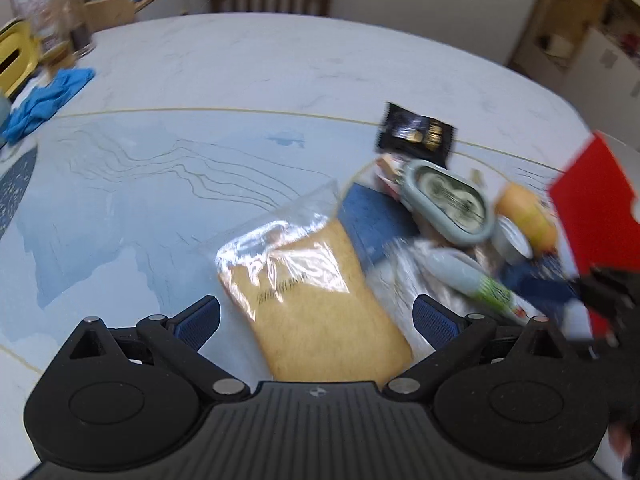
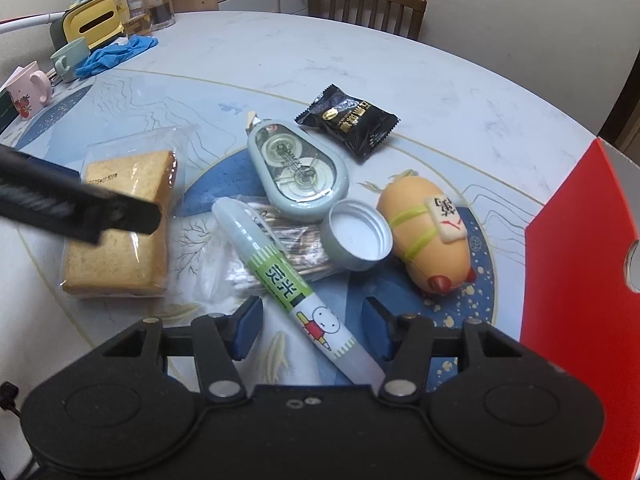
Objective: Organize objects
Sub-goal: 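Grasp the bagged bread with the left tool while the right tool grasps the green marker, then carry bread and marker into the red shoebox and open both tools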
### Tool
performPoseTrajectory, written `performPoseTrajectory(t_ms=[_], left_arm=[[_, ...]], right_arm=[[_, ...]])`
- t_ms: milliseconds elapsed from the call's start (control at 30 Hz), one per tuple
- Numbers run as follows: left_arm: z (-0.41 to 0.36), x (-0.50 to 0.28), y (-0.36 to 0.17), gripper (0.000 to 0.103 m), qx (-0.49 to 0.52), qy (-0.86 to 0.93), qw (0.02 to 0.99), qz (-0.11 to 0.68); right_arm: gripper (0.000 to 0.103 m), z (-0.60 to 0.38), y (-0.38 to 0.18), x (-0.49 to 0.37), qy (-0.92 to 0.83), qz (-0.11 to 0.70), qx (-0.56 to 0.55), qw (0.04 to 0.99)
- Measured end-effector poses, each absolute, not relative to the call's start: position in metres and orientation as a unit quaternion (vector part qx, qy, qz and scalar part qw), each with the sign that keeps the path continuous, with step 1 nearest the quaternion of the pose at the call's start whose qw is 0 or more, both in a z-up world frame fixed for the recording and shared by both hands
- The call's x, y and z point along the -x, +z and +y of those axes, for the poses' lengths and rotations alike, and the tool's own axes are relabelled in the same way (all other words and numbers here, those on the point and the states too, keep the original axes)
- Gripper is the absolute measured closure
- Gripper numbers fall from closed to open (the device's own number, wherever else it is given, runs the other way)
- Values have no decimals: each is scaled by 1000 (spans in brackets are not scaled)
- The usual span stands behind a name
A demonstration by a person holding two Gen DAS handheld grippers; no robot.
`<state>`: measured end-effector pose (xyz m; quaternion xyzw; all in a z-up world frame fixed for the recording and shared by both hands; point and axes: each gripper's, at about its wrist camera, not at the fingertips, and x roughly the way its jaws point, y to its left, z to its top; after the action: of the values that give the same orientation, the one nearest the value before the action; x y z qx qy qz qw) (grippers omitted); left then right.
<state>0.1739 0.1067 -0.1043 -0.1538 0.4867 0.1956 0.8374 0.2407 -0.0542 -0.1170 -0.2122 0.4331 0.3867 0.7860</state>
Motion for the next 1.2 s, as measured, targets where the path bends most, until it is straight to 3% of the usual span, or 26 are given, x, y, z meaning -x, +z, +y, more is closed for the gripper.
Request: performPoseTrajectory(t_ms=[267, 467, 567, 767, 1200], left_arm=[[109, -188, -124, 0, 150, 240, 817, 503], [109, -185, -127, 0, 155, 224, 822, 500], [110, -180, -128, 0, 153, 221, 825, 497], [113, -169, -123, 19, 167, 200, 835, 485], [113, -140, -113, 24, 206, 158, 835, 486]], right_arm=[[50, -57, -119, -241, 383, 437, 206, 787], [62, -56, -120, -231, 389, 432, 217, 784], [72, -57, -118, -226, 393, 431, 218, 782], [83, -64, -116, -218, 394, 440, 208, 779], [87, -107, -85, -213, 402, 461, 96, 786]])
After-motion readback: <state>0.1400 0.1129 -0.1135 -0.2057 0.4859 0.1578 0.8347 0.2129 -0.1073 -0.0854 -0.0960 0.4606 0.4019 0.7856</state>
